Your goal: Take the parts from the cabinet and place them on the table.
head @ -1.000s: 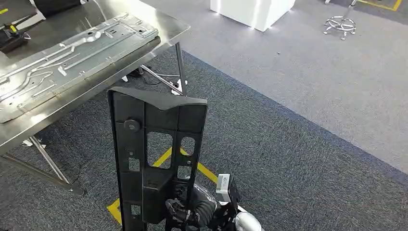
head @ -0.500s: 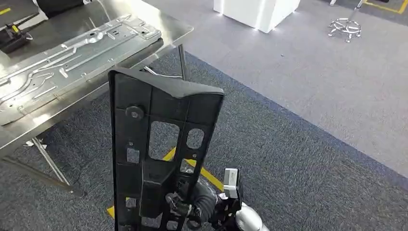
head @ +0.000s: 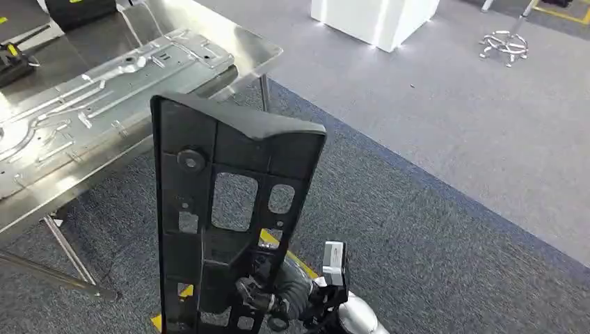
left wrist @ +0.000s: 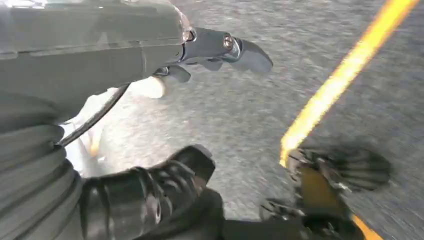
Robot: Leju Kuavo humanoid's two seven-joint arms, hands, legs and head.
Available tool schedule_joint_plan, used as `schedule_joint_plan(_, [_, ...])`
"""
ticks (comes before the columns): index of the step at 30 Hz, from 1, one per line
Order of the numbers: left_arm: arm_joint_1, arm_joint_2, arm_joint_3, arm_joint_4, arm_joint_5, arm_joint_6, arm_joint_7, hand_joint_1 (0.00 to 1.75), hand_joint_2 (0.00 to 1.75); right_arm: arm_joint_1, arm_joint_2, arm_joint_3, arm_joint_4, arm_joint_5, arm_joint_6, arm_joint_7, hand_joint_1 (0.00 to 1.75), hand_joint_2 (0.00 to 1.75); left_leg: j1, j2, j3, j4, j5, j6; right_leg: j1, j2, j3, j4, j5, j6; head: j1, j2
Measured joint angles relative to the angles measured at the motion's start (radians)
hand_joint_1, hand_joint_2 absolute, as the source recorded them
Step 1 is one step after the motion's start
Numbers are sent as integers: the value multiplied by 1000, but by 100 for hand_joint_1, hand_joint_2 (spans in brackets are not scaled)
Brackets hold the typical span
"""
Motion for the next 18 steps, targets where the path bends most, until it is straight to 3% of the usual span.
schedule_joint_plan(1, [0, 0, 0, 0, 0, 0, -1, 0, 175, -3, 0, 0, -2, 0, 0, 0, 164, 175, 0, -7, 16, -3, -3, 7, -1, -1, 0, 14, 4, 5, 0, 0])
schedule_joint_plan(2, [1, 0, 0, 0, 0, 0, -2, 0, 175, -4, 0, 0, -3, 0, 0, 0, 164, 175, 2, -7, 33, -12, -11, 15, -4, -1, -23, 63, 13, 7, 2, 0])
schedule_joint_plan(3, [0, 1, 0, 0, 0, 0, -2, 0, 175, -6, 0, 0, -3, -1, 2, -1, 164, 175, 3, -6, 47, -15, -21, 23, -2, 0, -64, 134, 17, 7, 2, 0])
schedule_joint_plan(4, [-1, 0, 0, 0, 0, 0, -2, 0, 175, -8, 0, 0, -3, -1, 3, -1, 164, 175, 3, -6, 60, -15, -32, 27, -2, 1, -122, 216, 3, 8, 1, 0])
schedule_joint_plan(6, [-2, 0, 0, 0, 0, 0, -2, 0, 175, -6, -1, 0, -2, -1, 3, 0, 164, 175, 1, -8, 88, -15, -56, 30, 0, 1, -226, 322, -75, 7, 2, 0])
schedule_joint_plan(7, [-1, 0, 0, 0, 0, 0, -2, 0, 175, -6, -2, 0, -2, -1, 3, 0, 164, 175, -1, -10, 105, -15, -69, 31, 0, 1, -256, 329, -104, 7, 1, 0])
schedule_joint_plan(8, [0, 0, 0, 0, 0, 0, -2, 0, 175, -7, -2, 0, -2, -1, 3, -1, 164, 175, -2, -12, 123, -15, -82, 30, 0, 1, -269, 305, -105, 7, 2, 0])
schedule_joint_plan(9, [0, 0, 0, 0, 0, 0, -2, 0, 175, -7, -2, 0, -2, -1, 3, 0, 164, 175, -3, -15, 143, -15, -96, 29, 1, 1, -267, 254, -82, 4, 1, 0])
schedule_joint_plan(10, [0, 0, 0, 0, 0, 0, -2, 0, 175, -7, -2, 0, -2, -1, 4, 0, 164, 175, -3, -16, 166, -15, -113, 26, 4, 1, -256, 177, -17, -4, 2, 0])
schedule_joint_plan(11, [0, -2, 0, 0, 0, 0, -2, 0, 175, -7, -2, 0, -2, -1, 4, 0, 164, 175, -3, -16, 177, -17, -127, 23, 11, 1, -246, 102, 78, -14, 2, 0])
schedule_joint_plan(12, [0, -3, 0, 0, 0, 0, -2, 0, 175, -6, -3, 0, -1, -1, 4, -1, 164, 175, -6, -17, 194, -11, -141, 20, 19, 3, -249, 48, 192, -22, 2, 0])
schedule_joint_plan(14, [-4, -3, 0, 0, 0, 0, -2, 0, 175, -7, -3, 0, -2, 0, 4, 1, 164, 175, -5, -21, 196, -24, -157, 6, 21, 6, -236, 46, 185, -21, 1, 0])
schedule_joint_plan(15, [-4, -3, 0, 0, 0, 1, -2, 0, 175, -8, -3, 0, -2, -1, 4, 0, 164, 175, -5, -20, 207, -19, -149, 0, 18, 8, -233, 39, 185, -26, 1, 0])
schedule_joint_plan(16, [-6, -3, 0, 0, -1, 0, -3, 0, 175, -12, -3, 0, -2, -2, 5, 0, 164, 175, -6, -21, 200, -3, -134, -8, 16, 8, -221, 32, 181, -32, 0, 0])
schedule_joint_plan(18, [-5, -2, 0, 0, -1, 2, -3, 0, 175, -12, -3, 0, -2, -2, 7, 0, 164, 175, -4, -11, 136, 123, -104, -15, 10, 5, -190, 14, 172, -45, 0, 0])
